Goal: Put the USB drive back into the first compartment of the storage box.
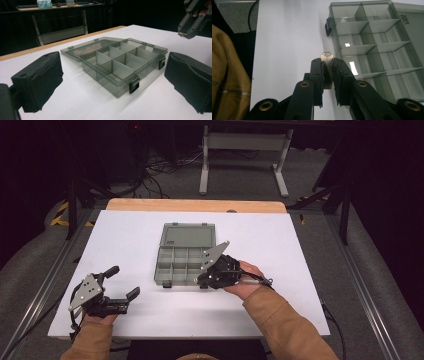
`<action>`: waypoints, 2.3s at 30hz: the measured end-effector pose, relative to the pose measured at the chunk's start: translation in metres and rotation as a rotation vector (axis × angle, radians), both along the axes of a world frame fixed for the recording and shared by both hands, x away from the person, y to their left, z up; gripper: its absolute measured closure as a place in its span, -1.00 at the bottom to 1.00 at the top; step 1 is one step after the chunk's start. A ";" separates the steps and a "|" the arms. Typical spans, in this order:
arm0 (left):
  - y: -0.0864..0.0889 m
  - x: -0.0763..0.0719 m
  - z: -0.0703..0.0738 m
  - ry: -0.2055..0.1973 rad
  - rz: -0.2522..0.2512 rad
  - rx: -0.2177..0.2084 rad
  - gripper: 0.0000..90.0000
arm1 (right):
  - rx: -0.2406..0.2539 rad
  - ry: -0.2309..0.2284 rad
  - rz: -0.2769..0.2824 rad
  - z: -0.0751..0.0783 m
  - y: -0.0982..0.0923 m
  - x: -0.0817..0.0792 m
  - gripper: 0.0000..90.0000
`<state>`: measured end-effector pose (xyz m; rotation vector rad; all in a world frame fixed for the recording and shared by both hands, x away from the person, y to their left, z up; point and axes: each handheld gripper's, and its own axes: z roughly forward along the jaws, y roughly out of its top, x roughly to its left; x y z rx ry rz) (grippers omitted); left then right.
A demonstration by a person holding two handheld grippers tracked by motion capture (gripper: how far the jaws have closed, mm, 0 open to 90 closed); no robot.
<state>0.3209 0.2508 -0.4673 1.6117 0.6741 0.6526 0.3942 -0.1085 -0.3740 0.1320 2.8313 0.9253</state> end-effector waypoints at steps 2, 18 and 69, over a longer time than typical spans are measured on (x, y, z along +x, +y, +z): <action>0.000 0.000 0.000 0.000 0.000 0.001 -0.95 | 0.008 -0.001 -0.009 0.001 0.000 0.001 0.75; 0.000 0.000 0.000 0.000 0.000 -0.001 -0.95 | 0.095 -0.033 -0.055 0.011 0.007 0.020 0.75; 0.003 0.002 0.000 0.000 -0.006 -0.005 -0.95 | 0.196 -0.038 -0.142 -0.013 0.081 0.100 0.75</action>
